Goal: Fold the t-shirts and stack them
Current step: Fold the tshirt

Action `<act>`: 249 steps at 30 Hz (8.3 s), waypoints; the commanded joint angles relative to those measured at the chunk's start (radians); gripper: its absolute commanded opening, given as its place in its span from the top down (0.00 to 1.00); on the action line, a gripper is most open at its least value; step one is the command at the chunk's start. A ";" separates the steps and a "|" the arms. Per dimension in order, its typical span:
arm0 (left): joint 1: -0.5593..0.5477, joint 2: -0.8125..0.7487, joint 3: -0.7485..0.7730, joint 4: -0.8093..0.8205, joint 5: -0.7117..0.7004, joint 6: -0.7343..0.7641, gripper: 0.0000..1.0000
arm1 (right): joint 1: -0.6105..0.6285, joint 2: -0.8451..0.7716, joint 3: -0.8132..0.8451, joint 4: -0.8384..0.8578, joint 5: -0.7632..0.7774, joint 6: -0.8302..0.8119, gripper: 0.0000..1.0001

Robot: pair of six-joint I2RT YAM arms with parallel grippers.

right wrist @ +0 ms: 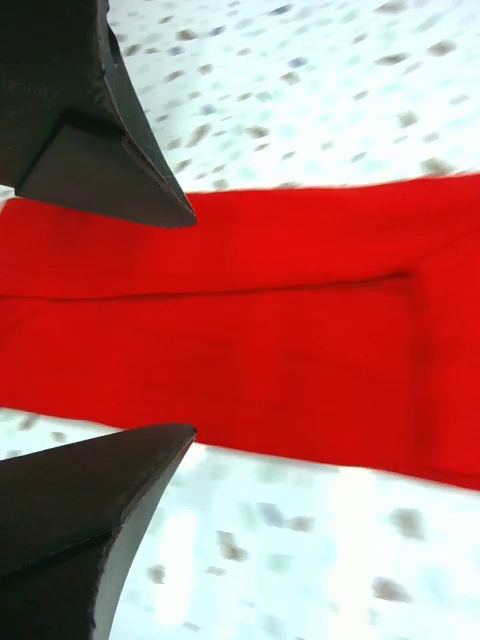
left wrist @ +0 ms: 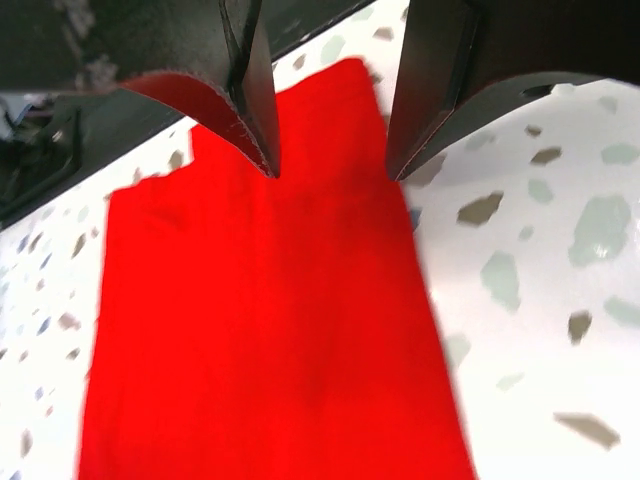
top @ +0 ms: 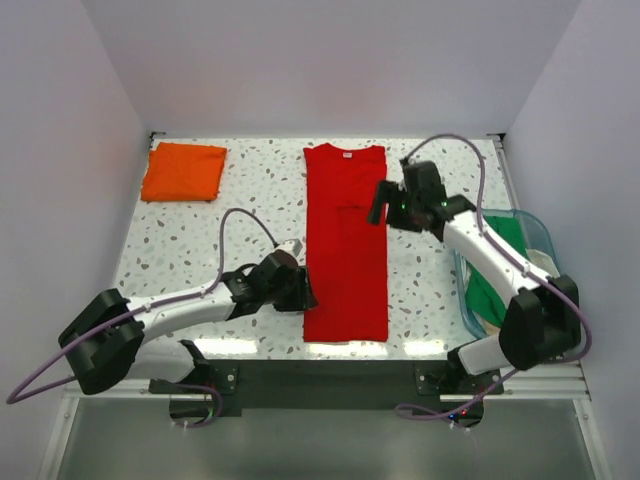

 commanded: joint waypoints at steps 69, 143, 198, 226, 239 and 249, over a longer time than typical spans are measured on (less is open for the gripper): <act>-0.114 -0.219 -0.239 -0.088 0.151 -0.117 1.00 | 0.127 -0.928 -0.981 -0.132 -0.429 0.324 1.00; 0.345 0.528 0.542 0.130 0.194 0.119 0.87 | -0.033 0.145 -0.193 0.289 -0.107 0.094 0.60; 0.293 0.341 0.064 0.283 0.186 0.026 0.58 | -0.005 -0.106 -0.647 0.338 -0.017 0.163 0.61; 0.258 0.019 -0.118 0.074 0.165 -0.005 1.00 | -0.002 -0.356 -0.822 0.224 -0.310 0.145 1.00; 0.145 -0.139 -0.302 0.058 0.188 -0.096 0.98 | 0.022 -0.659 -0.966 0.079 -0.367 0.215 0.87; 0.147 -0.227 -0.077 -0.165 0.056 0.016 0.52 | 0.021 -0.575 -0.620 0.163 -0.166 0.125 0.51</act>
